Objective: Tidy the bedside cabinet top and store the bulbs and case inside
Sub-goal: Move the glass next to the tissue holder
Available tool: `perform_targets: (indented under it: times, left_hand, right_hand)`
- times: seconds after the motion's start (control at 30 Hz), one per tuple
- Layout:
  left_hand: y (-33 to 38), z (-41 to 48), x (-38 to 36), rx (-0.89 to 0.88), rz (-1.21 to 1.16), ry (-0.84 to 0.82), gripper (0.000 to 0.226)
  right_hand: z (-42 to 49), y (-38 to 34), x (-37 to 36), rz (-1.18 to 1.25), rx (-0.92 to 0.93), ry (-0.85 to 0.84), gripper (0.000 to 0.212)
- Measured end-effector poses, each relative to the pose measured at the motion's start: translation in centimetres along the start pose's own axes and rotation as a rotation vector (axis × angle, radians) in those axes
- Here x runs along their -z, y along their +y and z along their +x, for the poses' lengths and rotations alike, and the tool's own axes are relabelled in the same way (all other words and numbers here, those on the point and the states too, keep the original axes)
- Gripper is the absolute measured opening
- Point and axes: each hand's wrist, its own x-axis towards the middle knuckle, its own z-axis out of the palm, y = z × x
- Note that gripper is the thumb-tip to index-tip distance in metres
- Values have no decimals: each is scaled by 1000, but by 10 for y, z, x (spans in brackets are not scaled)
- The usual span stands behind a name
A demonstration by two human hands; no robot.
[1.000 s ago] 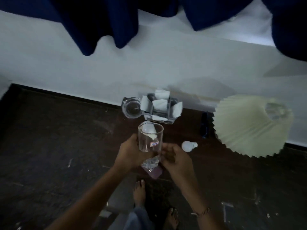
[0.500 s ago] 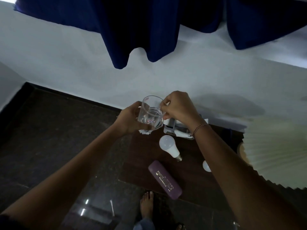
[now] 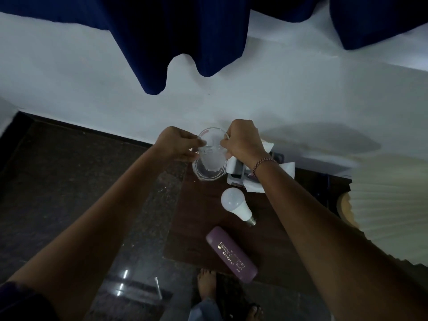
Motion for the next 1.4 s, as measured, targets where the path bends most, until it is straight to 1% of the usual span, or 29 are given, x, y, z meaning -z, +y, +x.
perform_targets:
  times: [0.17,0.27,0.4,0.53,0.6,0.77,0.8,0.9,1.0,1.07,1.13,1.2,1.27,1.4]
  left_hand:
    - [-8,12,-9,-60,94,113,14]
    - [-12,14,-9,-76,112,147,7]
    - [-17,18,-11,-67,194,158,3]
    - [-23,21,-14,-53,238,136,9]
    - [-24,23,-15,-49,237,143,10]
    - [-23,23,-17,-34,231,160,4]
    - [-23,22,-17,-35,238,160,5]
    - [-24,20,-15,-69,302,172,19]
    - [-22,14,-10,-57,277,215,33]
    - [-21,8,-11,-61,260,301,49]
    - [-21,-5,-18,-105,250,392,56]
    - [-23,-21,-29,-143,231,432,52]
    - [-28,-36,-43,-145,208,432,43]
    - [-43,-59,-71,-113,100,366,29]
  right_hand:
    - [5,9,-9,2,20,-71,41]
    - [10,11,-14,-11,37,-75,40]
    - [15,14,-22,-24,56,-86,45]
    - [17,18,-30,-40,23,-111,44]
    - [18,19,-32,-49,11,-130,39]
    - [20,17,-31,-88,-22,-156,16]
    - [20,17,-32,-87,-15,-148,7]
    - [16,15,-28,-66,-15,-125,18]
    - [9,12,-18,-54,15,-58,25]
    - [4,10,-10,1,11,-4,27]
    - [-5,11,-2,120,5,67,24]
    - [-18,14,3,250,0,141,18]
    - [-34,19,4,378,-36,201,15]
    - [-61,36,-4,590,-159,277,19]
